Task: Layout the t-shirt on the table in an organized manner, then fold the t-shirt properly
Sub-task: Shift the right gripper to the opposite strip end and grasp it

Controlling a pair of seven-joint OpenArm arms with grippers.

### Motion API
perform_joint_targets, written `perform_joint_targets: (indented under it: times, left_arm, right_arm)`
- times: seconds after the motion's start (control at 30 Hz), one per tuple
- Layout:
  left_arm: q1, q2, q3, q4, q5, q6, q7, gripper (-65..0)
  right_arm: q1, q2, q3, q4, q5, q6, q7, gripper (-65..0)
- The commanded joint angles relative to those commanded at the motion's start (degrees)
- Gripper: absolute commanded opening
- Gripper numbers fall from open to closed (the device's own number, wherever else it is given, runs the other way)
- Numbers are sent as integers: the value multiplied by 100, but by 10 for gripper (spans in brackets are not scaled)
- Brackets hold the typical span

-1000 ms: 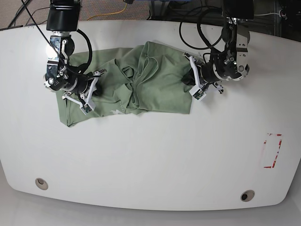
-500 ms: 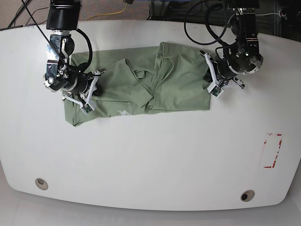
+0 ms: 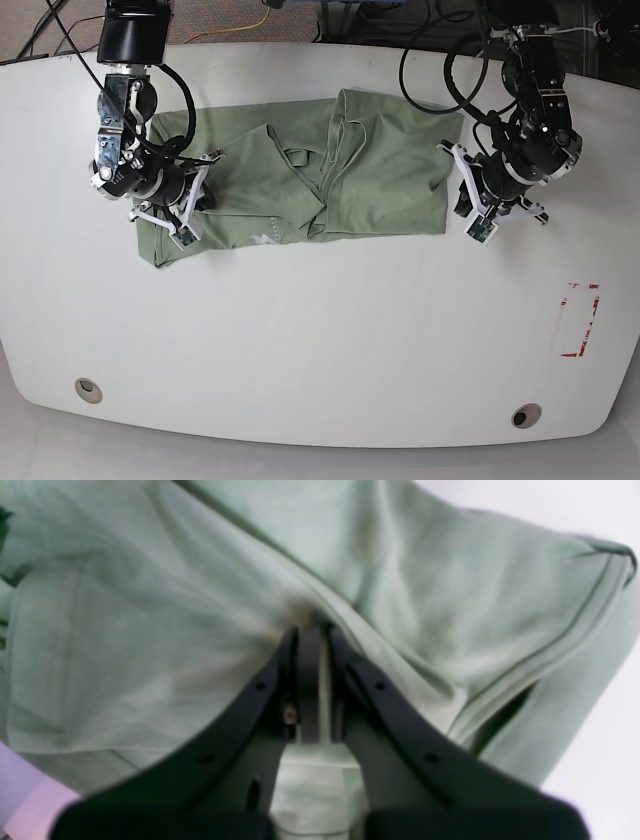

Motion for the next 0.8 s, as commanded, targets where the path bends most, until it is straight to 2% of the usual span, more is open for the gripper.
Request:
perform_joint_targets:
  times: [0.17,0.27,0.47,0.7,0.8]
  left_arm:
    - [-281,237,18,-413,9,0,-18,-650]
    - [-413,290,18,-967,9,0,-211,-650]
    - [-404,176,158,-1943,9,0,-976,-650]
    - [-246,-53,167,-2470,9,0,-1389,-650]
    - [-246,-176,167,-2646,9,0,-1398,-650]
  right_arm:
    - [62,-9,26,273,0,0,-132,-615]
    - [158,-35,211,651,-26,0,-440,-564]
    - [369,-237,809,1301,-9,0,-1055,-311]
    - [642,-413,1433,1591,9,0,-1547,-5]
    - [738,-536,1934,1574,9,0,-1679,0]
